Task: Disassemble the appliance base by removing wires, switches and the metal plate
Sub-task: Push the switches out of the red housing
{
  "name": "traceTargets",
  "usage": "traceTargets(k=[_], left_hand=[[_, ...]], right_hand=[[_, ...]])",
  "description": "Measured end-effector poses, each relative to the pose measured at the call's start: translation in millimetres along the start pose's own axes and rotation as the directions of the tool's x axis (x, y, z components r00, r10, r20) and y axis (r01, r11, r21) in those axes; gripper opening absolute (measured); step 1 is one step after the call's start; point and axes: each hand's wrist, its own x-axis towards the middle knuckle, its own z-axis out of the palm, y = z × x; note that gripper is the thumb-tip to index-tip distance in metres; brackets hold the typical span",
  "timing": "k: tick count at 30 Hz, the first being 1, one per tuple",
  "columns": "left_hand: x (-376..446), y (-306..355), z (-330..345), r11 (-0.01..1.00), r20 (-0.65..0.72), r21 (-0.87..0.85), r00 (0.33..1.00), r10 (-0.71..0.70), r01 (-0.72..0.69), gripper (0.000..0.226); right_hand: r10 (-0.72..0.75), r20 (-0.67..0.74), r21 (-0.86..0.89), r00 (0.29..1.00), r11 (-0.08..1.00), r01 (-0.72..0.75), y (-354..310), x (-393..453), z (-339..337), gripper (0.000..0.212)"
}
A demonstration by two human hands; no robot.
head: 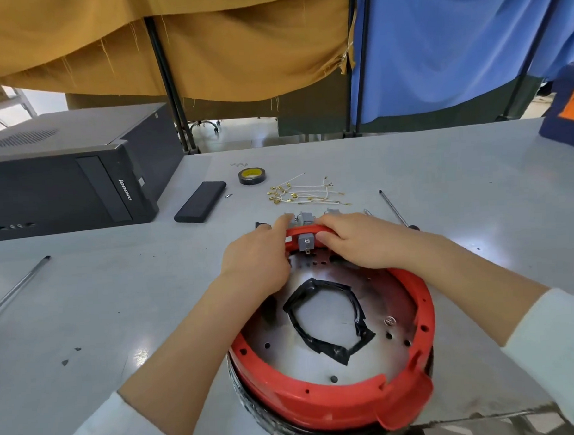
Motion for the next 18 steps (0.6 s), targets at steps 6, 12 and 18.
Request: traceTargets(k=[6, 12, 18], left_hand=[[6, -5, -19, 0.998, 0.224, -0.069, 0.974, 0.014, 0.002, 0.037], [5, -7, -8, 0.994, 0.075, -0.037, 0.991, 0.108, -0.106, 0.013], [8, -9, 1, 0.995, -0.015, 0.018, 0.995, 0.100, -0.100, 0.014]], right_hand=[[0.015, 0.101, -0.119, 0.995, 0.993, -0.003, -14, 16, 2, 0.021], [-0.026, -0.078, -0.266, 0.997, 0.964, 0.004, -12, 8, 16, 0.022], [-0.068, -0.099, -0.313, 0.993, 0.949, 0.034, -12, 9, 18, 0.027]])
